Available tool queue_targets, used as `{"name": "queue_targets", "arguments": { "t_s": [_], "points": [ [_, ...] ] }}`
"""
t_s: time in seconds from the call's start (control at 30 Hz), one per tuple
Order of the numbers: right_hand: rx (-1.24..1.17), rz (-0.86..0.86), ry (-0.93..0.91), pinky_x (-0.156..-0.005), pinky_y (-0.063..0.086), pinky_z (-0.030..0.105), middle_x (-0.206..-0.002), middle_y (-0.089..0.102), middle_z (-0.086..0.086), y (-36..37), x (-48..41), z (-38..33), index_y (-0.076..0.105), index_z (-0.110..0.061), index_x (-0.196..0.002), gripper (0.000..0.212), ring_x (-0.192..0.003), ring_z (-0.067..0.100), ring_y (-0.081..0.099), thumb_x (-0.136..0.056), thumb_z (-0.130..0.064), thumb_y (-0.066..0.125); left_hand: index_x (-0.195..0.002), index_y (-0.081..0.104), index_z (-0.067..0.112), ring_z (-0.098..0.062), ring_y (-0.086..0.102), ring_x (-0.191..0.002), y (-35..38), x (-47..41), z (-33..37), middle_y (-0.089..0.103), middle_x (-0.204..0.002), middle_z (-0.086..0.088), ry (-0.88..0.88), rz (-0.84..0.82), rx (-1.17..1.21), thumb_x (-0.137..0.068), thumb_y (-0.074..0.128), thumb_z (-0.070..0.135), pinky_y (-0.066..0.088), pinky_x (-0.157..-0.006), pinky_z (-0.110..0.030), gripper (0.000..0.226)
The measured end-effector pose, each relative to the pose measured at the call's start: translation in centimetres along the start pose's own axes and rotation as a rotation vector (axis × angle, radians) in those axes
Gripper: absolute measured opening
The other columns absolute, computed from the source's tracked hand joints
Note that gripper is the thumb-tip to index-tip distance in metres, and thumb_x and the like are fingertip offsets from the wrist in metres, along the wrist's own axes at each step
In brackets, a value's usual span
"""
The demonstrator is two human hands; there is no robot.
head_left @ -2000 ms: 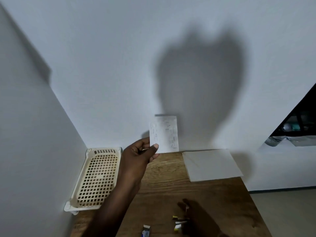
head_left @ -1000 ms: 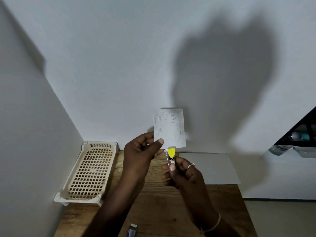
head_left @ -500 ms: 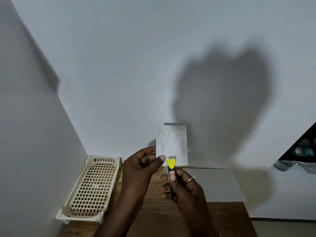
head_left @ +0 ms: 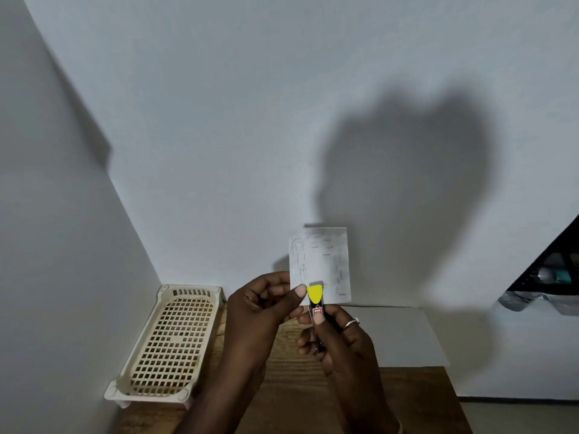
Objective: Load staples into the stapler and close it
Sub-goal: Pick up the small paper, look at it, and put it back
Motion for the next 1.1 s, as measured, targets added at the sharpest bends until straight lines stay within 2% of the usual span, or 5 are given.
{"name": "queue_targets", "arguments": {
  "t_s": [0.33, 0.63, 0.8, 0.97, 1.1],
  "points": [
    [0.025, 0.02, -0.023, -0.059, 0.055, 0.029, -0.089, 0.075, 0.012, 0.1, 0.1, 0.2, 0.075, -0.024, -0.095, 0.019, -0.062, 0.02, 0.066, -0.086, -0.033, 0.061, -0.095, 0.081, 0.014, -0.024, 0.075, -0.076, -0.2, 0.3, -0.6, 0.08, -0.09, -0.014, -0.018, -0.035, -0.026, -0.073, 0.084, 0.016, 0.062, -0.074, -0.037, 0.023],
    [0.016, 0.031, -0.022, -0.055, 0.053, 0.024, -0.084, 0.074, 0.014, -0.2, 0.1, 0.5, 0.071, -0.008, -0.104, 0.018, -0.06, 0.021, 0.063, -0.095, -0.017, 0.059, -0.103, 0.08, 0.01, -0.03, 0.076, -0.089, -0.3, 0.0, -1.1, 0.08, -0.098, -0.014, -0.01, -0.101, -0.066, -0.082, 0.079, 0.013, 0.061, -0.076, -0.035, 0.021],
    [0.026, 0.04, -0.026, -0.055, 0.052, 0.023, -0.087, 0.075, 0.014, -0.4, 0.1, 0.6, 0.071, -0.011, -0.108, 0.028, -0.06, 0.02, 0.064, -0.089, -0.029, 0.063, -0.107, 0.076, 0.006, -0.036, 0.062, -0.061, 0.7, 0.5, -1.3, 0.072, -0.08, -0.02, -0.068, -0.251, -0.038, -0.094, 0.073, 0.038, 0.056, -0.058, -0.046, 0.035],
    [0.041, 0.029, -0.037, -0.057, 0.053, 0.024, -0.085, 0.073, 0.014, -0.5, 0.3, 0.7, 0.073, -0.015, -0.1, 0.021, -0.061, 0.02, 0.064, -0.09, -0.031, 0.065, -0.08, 0.073, 0.001, -0.03, 0.054, -0.045, 1.2, 0.3, -1.3, 0.052, -0.059, -0.017, -0.074, -0.288, -0.055, -0.089, 0.079, 0.036, 0.049, -0.052, -0.045, 0.037],
    [0.081, 0.047, -0.048, -0.054, 0.052, 0.024, -0.081, 0.072, 0.013, -0.9, 0.2, 1.1, 0.071, -0.011, -0.098, 0.015, -0.058, 0.02, 0.063, -0.096, -0.021, 0.06, -0.055, 0.044, 0.005, -0.029, 0.053, -0.035, 1.2, 0.3, -1.5, 0.045, -0.047, -0.011, -0.03, -0.219, -0.05, -0.086, 0.083, 0.027, 0.049, -0.045, -0.04, 0.055]
  ]
}}
Point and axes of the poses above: each hand's wrist, its own x-axis away from the middle knuckle, its own y-axis out of the palm, z = x × y, the point moved 4 cm from there along -x, towards the middle knuckle
